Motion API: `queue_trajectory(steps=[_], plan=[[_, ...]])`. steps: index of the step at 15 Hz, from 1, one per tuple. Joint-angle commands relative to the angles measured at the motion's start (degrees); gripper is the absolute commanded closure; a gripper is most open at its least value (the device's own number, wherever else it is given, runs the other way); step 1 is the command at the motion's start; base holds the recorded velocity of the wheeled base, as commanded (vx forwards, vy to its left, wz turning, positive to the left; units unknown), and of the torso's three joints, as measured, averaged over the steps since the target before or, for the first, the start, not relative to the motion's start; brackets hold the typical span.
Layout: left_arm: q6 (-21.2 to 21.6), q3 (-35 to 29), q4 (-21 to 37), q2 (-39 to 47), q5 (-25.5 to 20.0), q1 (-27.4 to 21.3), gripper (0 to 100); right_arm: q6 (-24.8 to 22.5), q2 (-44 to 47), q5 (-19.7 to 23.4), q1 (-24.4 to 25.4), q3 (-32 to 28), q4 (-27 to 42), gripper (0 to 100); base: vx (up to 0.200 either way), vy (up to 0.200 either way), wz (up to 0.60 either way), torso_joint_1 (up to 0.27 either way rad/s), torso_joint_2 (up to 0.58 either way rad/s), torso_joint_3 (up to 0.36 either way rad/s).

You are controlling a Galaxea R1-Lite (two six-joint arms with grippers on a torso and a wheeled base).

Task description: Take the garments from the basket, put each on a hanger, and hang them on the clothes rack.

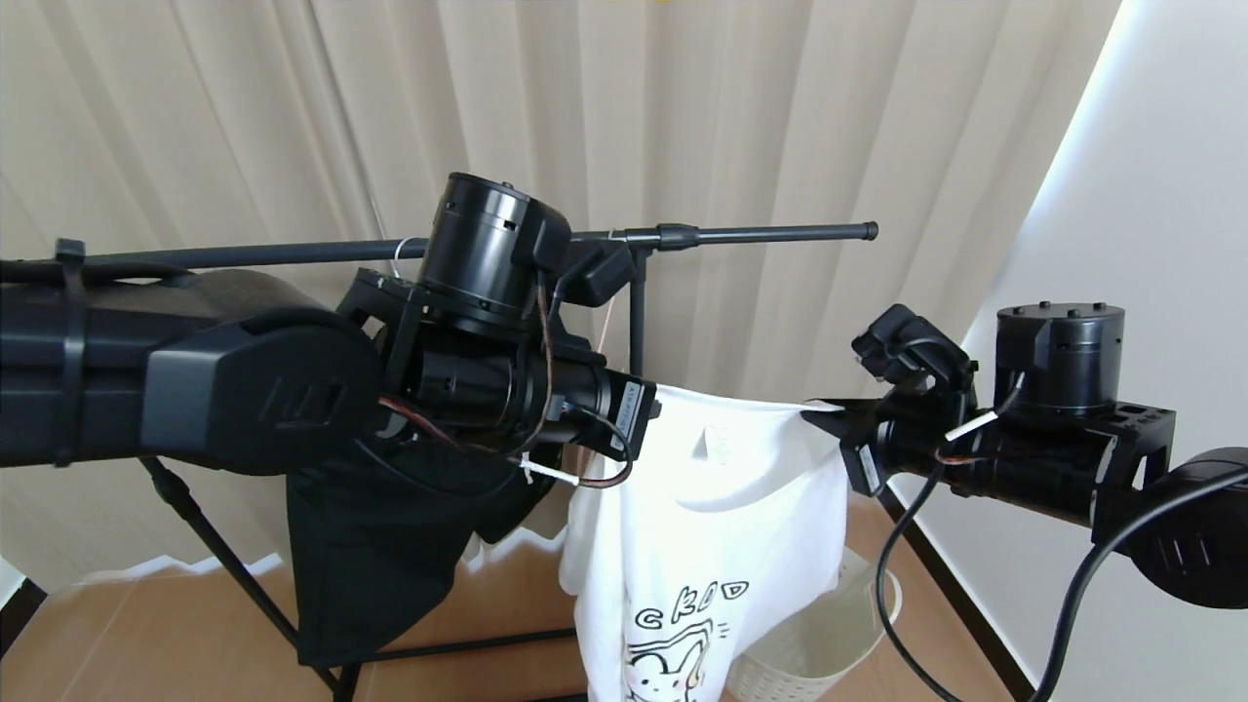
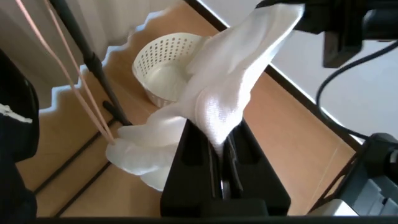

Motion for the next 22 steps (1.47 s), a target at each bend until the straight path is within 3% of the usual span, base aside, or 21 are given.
queue_trajectory(steps=[1, 3, 4, 8, 11, 14, 16, 18, 22], plan=[[0.2, -0.1, -0.1, 2.4, 0.5, -0.1, 100, 0.4, -3.2, -8.2, 4.5, 0.3, -0.2, 100, 0.0, 0.0, 0.0, 0.0, 0.0, 0.0], [0.2, 0.1, -0.1, 2.4, 2.5, -0.2, 100, 0.4, -3.9, -12.3, 5.5, 0.5, -0.2, 100, 0.0, 0.0, 0.0, 0.0, 0.0, 0.0], [0.2, 0.5, -0.1, 2.3, 3.3, -0.2, 0, 0.4, -3.9, -13.5, 5.5, 0.6, -0.2, 100, 0.0, 0.0, 0.0, 0.0, 0.0, 0.0], [0.3, 4.1, -0.2, 0.0, 3.7, 0.1, 0, 0.4, -3.9, -14.8, 5.5, 0.9, -0.3, 100, 0.0, 0.0, 0.0, 0.0, 0.0, 0.0], [0.3, 3.2, -0.2, 0.2, 4.6, 1.9, 0, 0.4, -3.8, -14.9, 5.5, 1.0, -0.3, 100, 0.0, 0.0, 0.0, 0.0, 0.0, 0.0], [0.2, -1.6, -0.2, 5.5, 11.3, 2.8, 0, 0.4, -3.8, -14.8, 5.5, 1.0, -0.3, 100, 0.0, 0.0, 0.0, 0.0, 0.0, 0.0], [0.2, -2.4, -0.2, 6.4, 11.6, 3.1, 0, 0.4, -3.8, -14.8, 5.5, 1.0, -0.3, 100, 0.0, 0.0, 0.0, 0.0, 0.0, 0.0], [2.0, -8.2, -0.1, 12.7, 11.9, 7.3, 0, 0.4, -3.8, -14.9, 5.5, 1.0, -0.3, 100, 0.0, 0.0, 0.0, 0.0, 0.0, 0.0], [3.2, -12.6, -0.1, 17.9, 12.1, 8.8, 0, 0.4, -3.5, -14.9, 5.5, 1.0, -0.3, 100, 0.0, 0.0, 0.0, 0.0, 0.0, 0.0]])
